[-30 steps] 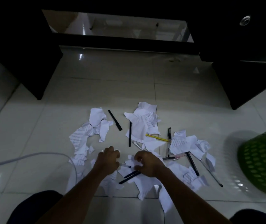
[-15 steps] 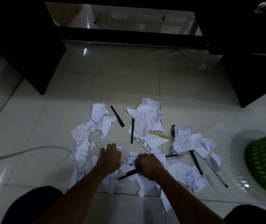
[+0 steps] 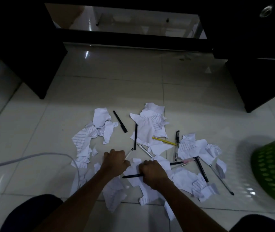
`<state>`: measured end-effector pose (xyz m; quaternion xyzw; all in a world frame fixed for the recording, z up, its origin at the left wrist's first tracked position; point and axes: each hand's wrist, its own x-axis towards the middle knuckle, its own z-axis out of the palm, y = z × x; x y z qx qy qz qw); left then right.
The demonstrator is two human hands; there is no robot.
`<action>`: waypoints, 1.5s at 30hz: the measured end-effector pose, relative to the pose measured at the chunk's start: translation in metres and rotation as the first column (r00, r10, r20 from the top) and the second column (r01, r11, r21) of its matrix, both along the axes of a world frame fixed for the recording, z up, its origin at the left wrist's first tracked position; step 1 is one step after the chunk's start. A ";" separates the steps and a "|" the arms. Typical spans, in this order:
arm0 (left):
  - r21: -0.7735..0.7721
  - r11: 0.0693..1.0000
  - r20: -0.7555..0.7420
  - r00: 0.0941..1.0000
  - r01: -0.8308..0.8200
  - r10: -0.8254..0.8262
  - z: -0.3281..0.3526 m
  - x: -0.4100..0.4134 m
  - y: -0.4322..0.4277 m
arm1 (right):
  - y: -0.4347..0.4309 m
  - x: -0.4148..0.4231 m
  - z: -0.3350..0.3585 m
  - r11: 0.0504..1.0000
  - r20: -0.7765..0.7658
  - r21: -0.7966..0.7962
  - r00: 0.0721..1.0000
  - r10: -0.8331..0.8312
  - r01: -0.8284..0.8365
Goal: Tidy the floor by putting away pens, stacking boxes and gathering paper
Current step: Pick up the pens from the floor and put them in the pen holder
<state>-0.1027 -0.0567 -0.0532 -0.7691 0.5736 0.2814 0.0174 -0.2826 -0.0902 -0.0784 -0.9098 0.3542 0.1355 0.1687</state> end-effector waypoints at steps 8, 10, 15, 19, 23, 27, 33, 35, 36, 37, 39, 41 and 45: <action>0.008 0.959 -0.125 0.952 -0.282 0.281 0.021 0.009 -0.008 | 0.003 0.007 0.029 0.997 0.109 0.016 0.991 -0.073 0.072; -0.008 0.930 -0.177 0.916 -0.367 0.360 0.034 0.011 -0.016 | 0.001 0.008 0.041 0.988 0.174 0.065 0.973 -0.149 0.140; -0.049 0.834 -0.404 0.775 -0.549 0.486 0.077 0.020 -0.030 | -0.001 0.004 0.069 0.939 0.286 0.219 0.902 -0.323 0.267; -0.090 0.781 -0.432 0.730 -0.618 0.529 0.097 0.031 -0.034 | 0.002 0.006 0.091 0.848 0.348 0.347 0.785 -0.513 0.400; -0.091 0.769 -0.481 0.704 -0.632 0.522 0.110 0.033 -0.027 | 0.004 0.002 0.103 0.762 0.368 0.415 0.674 -0.640 0.497; -0.054 0.774 -0.512 0.683 -0.631 0.521 0.118 0.028 -0.020 | 0.003 -0.005 0.109 0.656 0.286 0.498 0.607 -0.741 0.567; -0.051 0.796 -0.435 0.731 -0.604 0.526 0.124 0.018 -0.024 | -0.007 -0.017 0.116 0.529 0.189 0.537 0.518 -0.834 0.657; -0.036 0.795 -0.452 0.719 -0.606 0.528 0.124 0.016 -0.027 | -0.014 -0.022 0.115 0.498 0.174 0.507 0.482 -0.858 0.703; -0.036 0.800 -0.451 0.724 -0.599 0.522 0.123 0.017 -0.029 | -0.018 -0.025 0.115 0.488 0.171 0.490 0.469 -0.866 0.722; -0.039 0.805 -0.435 0.736 -0.591 0.519 0.122 0.018 -0.032 | -0.022 -0.027 0.116 0.469 0.162 0.479 0.451 -0.878 0.742; -0.047 0.809 -0.392 0.756 -0.586 0.525 0.119 0.022 -0.040 | -0.031 -0.030 0.119 0.446 0.145 0.452 0.429 -0.891 0.772; -0.055 0.797 -0.364 0.755 -0.602 0.545 0.116 0.024 -0.050 | -0.041 -0.036 0.120 0.444 0.133 0.419 0.430 -0.893 0.792; -0.038 0.785 -0.336 0.748 -0.618 0.572 0.100 0.029 -0.068 | -0.062 -0.049 0.113 0.436 0.063 0.332 0.441 -0.895 0.836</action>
